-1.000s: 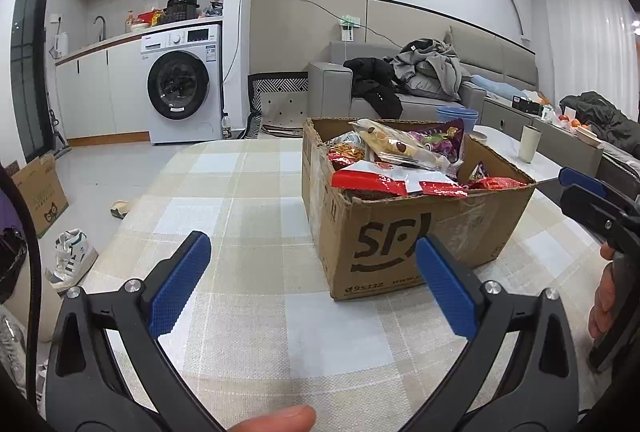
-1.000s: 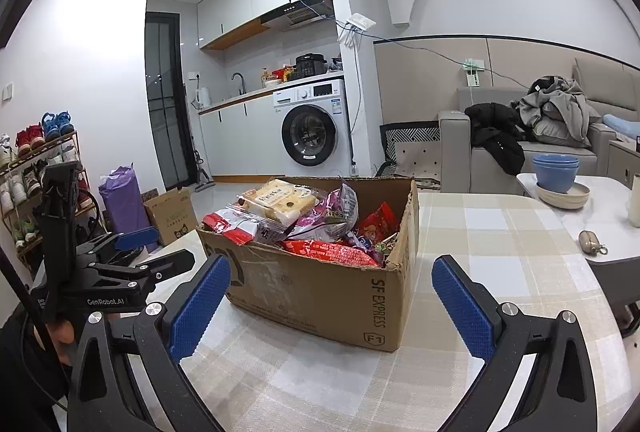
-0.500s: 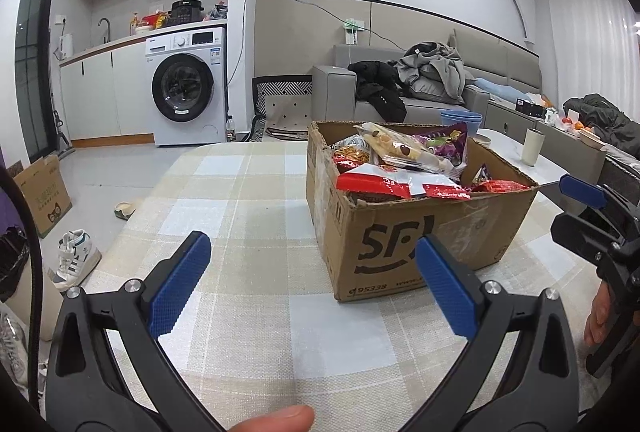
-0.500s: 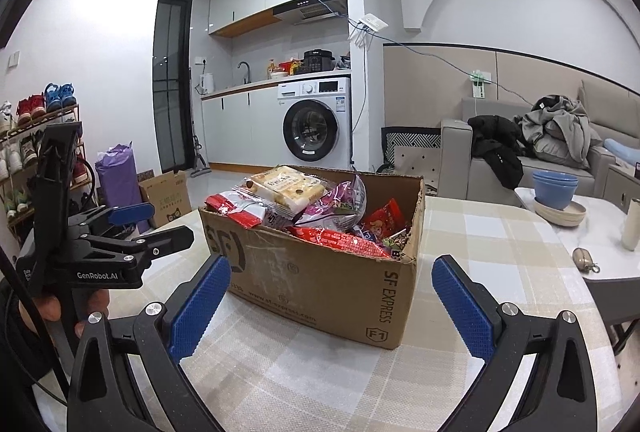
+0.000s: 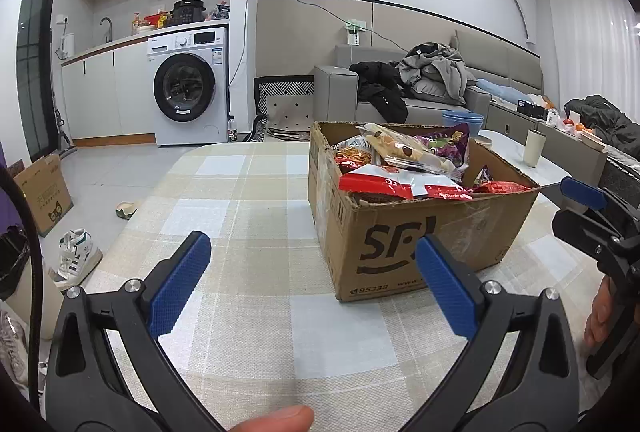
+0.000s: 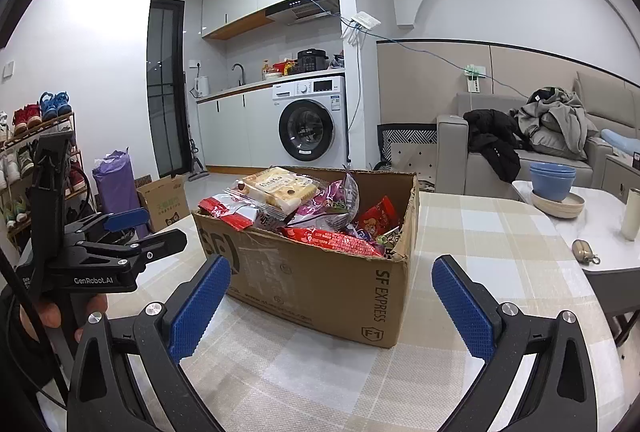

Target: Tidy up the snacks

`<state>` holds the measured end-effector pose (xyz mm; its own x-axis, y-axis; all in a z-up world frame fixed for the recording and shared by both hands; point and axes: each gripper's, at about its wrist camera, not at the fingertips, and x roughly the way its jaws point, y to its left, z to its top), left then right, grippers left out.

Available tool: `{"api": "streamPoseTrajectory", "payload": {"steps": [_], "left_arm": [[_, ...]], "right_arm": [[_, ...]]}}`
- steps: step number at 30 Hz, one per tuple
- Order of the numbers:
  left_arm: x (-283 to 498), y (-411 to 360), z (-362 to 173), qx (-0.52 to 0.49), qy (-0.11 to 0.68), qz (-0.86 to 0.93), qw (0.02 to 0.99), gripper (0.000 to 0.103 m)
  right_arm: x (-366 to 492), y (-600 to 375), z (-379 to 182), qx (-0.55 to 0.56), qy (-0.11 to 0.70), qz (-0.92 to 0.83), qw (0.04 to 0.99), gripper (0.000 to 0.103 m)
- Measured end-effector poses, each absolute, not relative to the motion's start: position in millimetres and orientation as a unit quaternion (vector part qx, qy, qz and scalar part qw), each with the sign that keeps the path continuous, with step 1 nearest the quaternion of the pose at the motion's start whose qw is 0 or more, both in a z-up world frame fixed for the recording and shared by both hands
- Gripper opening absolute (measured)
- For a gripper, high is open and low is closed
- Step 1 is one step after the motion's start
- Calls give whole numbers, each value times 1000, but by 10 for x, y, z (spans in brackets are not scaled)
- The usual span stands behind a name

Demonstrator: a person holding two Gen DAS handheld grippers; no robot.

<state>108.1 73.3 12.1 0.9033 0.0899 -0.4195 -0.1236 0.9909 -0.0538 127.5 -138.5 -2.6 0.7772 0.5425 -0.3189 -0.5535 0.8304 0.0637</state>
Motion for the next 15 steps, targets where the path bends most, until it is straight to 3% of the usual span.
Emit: {"api": "streamPoseTrajectory", "payload": {"steps": [15], "left_arm": [[1076, 727, 116, -39, 212, 54, 975, 102]], "right_arm": [[1269, -1389, -33, -15, 164, 290, 943, 103]]}}
